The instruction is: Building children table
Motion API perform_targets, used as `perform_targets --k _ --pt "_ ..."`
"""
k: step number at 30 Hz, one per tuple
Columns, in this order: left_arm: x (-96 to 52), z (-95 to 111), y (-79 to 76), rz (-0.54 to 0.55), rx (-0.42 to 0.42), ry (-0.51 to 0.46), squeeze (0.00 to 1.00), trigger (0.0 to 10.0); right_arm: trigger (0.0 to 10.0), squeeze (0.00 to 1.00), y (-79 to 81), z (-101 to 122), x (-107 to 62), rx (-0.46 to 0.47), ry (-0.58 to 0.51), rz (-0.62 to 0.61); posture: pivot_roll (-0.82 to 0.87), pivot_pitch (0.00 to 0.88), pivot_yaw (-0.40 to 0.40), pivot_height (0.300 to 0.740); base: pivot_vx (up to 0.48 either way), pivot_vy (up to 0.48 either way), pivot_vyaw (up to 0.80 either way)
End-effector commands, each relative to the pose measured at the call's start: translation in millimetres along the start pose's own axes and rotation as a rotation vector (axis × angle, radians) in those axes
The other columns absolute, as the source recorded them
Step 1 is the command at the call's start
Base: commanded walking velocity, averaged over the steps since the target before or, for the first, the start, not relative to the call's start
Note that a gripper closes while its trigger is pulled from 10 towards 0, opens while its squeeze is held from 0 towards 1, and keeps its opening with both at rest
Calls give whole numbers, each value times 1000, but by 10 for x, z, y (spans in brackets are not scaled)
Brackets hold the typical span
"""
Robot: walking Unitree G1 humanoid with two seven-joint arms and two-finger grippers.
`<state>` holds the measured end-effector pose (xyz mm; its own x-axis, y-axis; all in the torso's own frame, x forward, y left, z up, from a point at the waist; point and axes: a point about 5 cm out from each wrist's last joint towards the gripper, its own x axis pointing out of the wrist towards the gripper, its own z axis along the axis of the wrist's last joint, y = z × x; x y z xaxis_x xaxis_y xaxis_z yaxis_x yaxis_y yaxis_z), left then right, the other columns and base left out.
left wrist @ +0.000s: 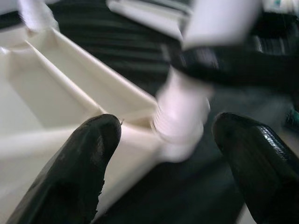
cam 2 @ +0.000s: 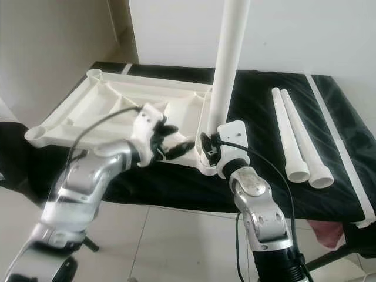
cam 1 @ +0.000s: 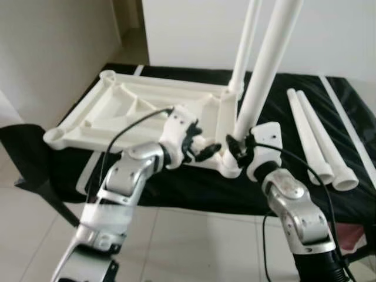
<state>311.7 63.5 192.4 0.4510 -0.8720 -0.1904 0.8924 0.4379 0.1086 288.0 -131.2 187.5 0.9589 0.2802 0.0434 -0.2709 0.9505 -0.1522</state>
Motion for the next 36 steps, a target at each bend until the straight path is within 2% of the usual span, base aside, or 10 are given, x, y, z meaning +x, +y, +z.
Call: perform_targets --k 1,7,17,20,24,28,36 --pt "-30 -48 -89 -107 26 31 0 10000 10000 0 -24 -224 -41 1 111 -7 2 41 22 740 0 0 0" --pt "-116 -248 -247 -184 37 120 0 10000 10000 0 -72 -228 -67 -29 89 18 4 44 13 740 0 0 0" --pt "-98 -158 -373 -229 36 95 0 10000 10000 0 -81 -299 -94 -60 86 65 5 54 11 740 0 0 0" --pt "-99 -105 -371 -213 31 80 0 10000 10000 0 -114 -399 -116 36 112 49 7 60 12 740 0 0 0" --pt "-103 -101 -369 -212 32 79 0 10000 10000 0 -125 -413 -113 63 116 42 7 60 12 740 0 0 0" --pt "-102 -72 -358 -201 28 70 0 10000 10000 0 -192 -477 -35 156 155 -11 6 62 14 740 0 0 0" --pt "-102 -48 -358 -189 18 59 0 10000 10000 0 -258 -439 115 211 207 -73 9 61 9 740 0 0 0"
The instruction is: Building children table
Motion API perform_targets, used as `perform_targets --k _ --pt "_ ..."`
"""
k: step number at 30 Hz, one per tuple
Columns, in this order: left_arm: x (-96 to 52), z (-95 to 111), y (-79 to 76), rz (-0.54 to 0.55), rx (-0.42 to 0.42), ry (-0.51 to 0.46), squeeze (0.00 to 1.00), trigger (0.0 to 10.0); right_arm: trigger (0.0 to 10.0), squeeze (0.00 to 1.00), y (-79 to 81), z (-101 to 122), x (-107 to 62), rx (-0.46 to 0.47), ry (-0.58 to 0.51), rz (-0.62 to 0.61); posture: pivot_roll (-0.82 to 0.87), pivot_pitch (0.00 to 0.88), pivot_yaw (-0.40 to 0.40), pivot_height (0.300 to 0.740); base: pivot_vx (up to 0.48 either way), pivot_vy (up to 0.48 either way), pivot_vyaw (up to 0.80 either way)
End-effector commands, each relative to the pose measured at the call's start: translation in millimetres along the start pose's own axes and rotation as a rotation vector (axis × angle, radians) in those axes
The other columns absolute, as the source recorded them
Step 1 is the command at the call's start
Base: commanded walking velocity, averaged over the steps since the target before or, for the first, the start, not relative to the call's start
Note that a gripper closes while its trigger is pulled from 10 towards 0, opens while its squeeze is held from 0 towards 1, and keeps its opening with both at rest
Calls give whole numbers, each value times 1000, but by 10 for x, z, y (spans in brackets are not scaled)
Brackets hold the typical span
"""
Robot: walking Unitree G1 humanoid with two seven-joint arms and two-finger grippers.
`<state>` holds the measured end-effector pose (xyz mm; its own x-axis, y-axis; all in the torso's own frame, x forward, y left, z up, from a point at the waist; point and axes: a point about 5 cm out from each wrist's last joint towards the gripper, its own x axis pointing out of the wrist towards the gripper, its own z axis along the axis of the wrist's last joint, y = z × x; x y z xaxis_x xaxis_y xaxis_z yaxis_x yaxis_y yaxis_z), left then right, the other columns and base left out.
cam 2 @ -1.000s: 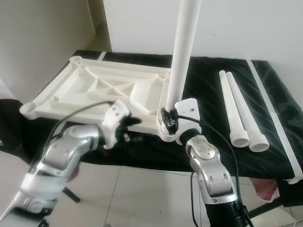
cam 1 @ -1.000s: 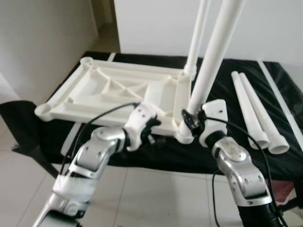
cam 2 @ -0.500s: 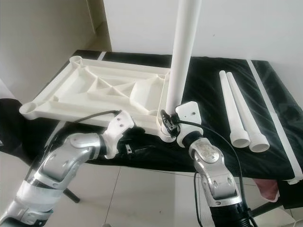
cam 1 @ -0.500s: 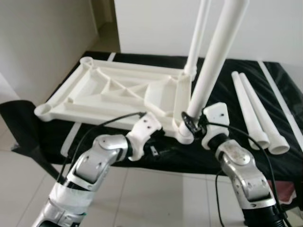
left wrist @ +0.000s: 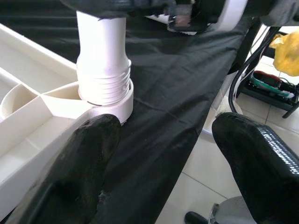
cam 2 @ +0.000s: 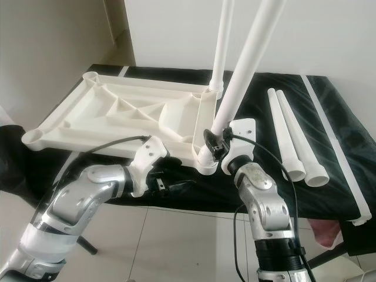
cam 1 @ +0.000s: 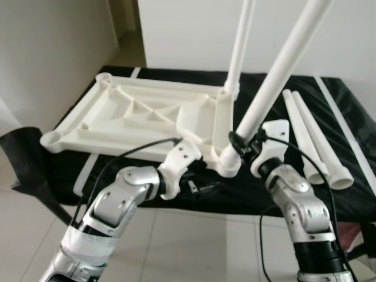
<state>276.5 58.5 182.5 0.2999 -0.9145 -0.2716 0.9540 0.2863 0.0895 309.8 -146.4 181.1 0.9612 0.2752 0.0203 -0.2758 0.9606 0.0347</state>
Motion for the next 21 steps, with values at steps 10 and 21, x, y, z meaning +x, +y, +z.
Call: perform_targets --k 10,21 --pt "-1 53 -7 -10 -16 -21 0 10000 10000 0 -118 -335 34 -20 229 -145 10 62 4 740 0 0 0" --pt "-24 61 12 5 -28 -25 0 10000 10000 0 -17 -440 -74 -221 187 -89 10 62 6 740 0 0 0"
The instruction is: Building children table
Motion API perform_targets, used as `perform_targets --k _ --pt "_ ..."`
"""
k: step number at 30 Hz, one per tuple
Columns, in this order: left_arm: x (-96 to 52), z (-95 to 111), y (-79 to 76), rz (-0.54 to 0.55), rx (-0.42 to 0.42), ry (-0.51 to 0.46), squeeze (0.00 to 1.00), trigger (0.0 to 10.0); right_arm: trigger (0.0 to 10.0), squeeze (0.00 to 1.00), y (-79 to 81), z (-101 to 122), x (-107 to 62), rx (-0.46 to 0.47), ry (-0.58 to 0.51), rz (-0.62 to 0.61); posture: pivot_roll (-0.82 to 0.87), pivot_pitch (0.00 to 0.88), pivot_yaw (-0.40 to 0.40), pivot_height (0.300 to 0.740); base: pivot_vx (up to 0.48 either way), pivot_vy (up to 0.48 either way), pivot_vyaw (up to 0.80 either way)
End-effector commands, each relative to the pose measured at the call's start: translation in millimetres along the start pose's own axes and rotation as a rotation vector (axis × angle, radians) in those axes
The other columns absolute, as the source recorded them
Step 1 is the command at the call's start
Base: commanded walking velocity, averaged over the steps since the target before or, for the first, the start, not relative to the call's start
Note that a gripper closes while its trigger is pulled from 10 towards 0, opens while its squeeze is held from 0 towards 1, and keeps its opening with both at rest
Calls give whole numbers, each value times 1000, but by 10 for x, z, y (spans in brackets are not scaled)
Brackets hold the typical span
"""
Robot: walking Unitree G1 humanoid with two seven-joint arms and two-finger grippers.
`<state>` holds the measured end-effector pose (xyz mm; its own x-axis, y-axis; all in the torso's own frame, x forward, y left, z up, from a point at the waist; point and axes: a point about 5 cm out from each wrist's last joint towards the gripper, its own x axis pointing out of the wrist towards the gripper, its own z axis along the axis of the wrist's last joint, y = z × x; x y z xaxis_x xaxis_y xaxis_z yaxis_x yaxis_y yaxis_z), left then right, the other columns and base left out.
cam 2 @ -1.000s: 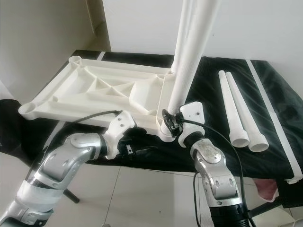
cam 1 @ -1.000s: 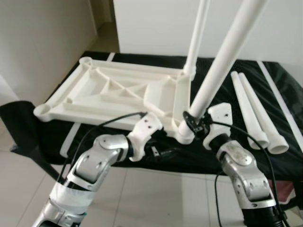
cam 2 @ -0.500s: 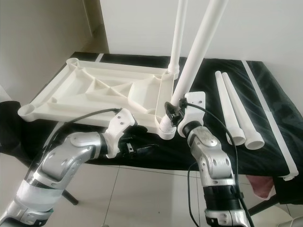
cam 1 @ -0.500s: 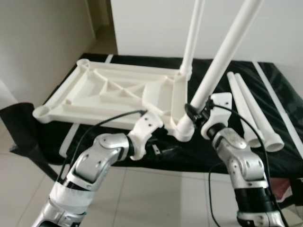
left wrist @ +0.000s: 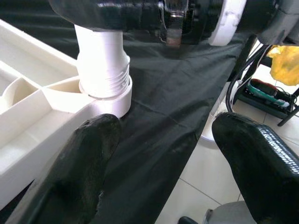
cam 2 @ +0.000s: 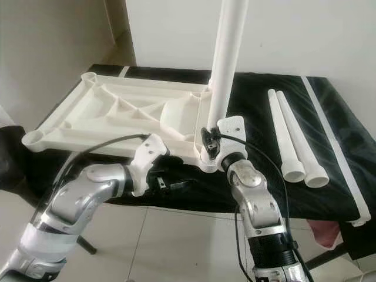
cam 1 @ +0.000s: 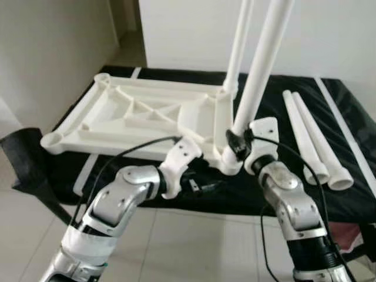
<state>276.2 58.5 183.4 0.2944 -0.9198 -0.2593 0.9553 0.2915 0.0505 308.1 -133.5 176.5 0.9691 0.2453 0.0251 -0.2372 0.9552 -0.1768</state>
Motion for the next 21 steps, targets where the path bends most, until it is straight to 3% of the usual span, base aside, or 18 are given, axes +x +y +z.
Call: perform_targets --k 1,8,10,15,21 --pt "-22 53 12 12 10 -12 0 10000 10000 0 -44 -411 -100 -4 189 -28 9 62 8 740 0 0 0" --pt "-26 56 19 12 9 -13 0 10000 10000 0 24 -453 -137 10 171 6 8 59 10 740 0 0 0" --pt "-26 63 25 12 8 -13 0 10000 10000 0 46 -414 -100 65 174 18 8 57 10 740 0 0 0" --pt "-24 67 20 9 10 -13 0 10000 10000 0 -7 -397 -21 132 205 -20 11 50 9 740 0 0 0" --pt "-35 67 19 13 10 -13 0 10000 10000 0 -59 -447 -7 135 244 -64 18 42 3 740 0 0 0"
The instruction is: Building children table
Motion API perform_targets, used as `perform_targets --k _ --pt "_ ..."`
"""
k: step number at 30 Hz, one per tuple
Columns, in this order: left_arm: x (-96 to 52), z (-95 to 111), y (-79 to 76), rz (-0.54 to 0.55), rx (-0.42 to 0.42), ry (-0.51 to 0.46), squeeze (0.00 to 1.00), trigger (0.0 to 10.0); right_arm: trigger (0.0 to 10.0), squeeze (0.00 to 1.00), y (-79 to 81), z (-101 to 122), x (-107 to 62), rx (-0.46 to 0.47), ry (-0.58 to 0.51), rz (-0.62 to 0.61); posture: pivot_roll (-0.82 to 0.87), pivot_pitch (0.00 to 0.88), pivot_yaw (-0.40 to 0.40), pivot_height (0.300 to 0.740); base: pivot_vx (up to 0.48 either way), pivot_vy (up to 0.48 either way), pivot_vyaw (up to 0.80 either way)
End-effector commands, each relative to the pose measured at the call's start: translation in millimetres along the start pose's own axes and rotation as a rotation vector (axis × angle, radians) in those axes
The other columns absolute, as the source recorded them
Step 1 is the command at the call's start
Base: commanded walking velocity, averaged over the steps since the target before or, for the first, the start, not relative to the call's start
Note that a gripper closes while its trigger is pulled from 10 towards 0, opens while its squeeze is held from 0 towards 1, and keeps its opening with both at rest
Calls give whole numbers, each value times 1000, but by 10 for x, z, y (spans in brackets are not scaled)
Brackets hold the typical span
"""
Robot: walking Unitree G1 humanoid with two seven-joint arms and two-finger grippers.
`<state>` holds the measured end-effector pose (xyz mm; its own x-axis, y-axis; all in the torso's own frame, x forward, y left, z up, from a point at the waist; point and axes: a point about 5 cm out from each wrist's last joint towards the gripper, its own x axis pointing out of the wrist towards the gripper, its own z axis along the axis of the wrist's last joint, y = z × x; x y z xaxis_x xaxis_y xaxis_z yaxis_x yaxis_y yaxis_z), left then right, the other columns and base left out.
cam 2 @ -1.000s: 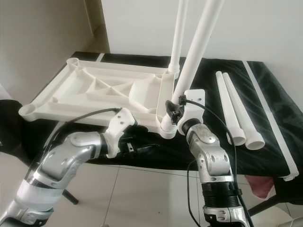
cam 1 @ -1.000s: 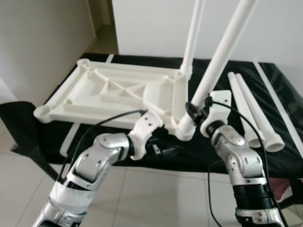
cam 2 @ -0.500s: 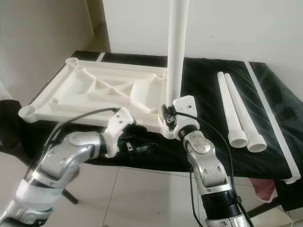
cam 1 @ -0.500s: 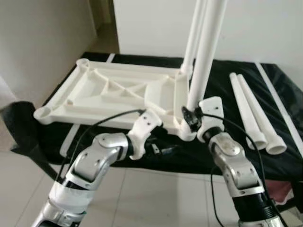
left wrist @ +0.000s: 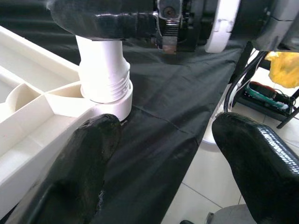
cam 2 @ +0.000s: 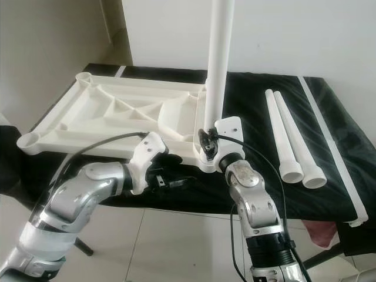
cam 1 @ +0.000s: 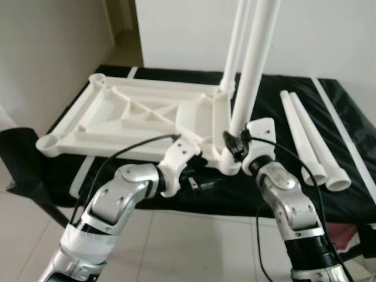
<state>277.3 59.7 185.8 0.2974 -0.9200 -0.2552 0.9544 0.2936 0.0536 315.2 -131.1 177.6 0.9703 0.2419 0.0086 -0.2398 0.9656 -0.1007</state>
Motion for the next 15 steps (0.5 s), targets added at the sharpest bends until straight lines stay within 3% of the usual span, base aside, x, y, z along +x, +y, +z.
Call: perform_targets --k 1,15 --pt "-24 47 4 10 8 -9 0 10000 10000 0 -104 -456 -72 63 224 -75 18 42 3 740 0 0 0" --pt "-40 40 4 16 8 -7 0 10000 10000 0 -188 -579 -124 192 268 -216 19 34 0 740 0 0 0"
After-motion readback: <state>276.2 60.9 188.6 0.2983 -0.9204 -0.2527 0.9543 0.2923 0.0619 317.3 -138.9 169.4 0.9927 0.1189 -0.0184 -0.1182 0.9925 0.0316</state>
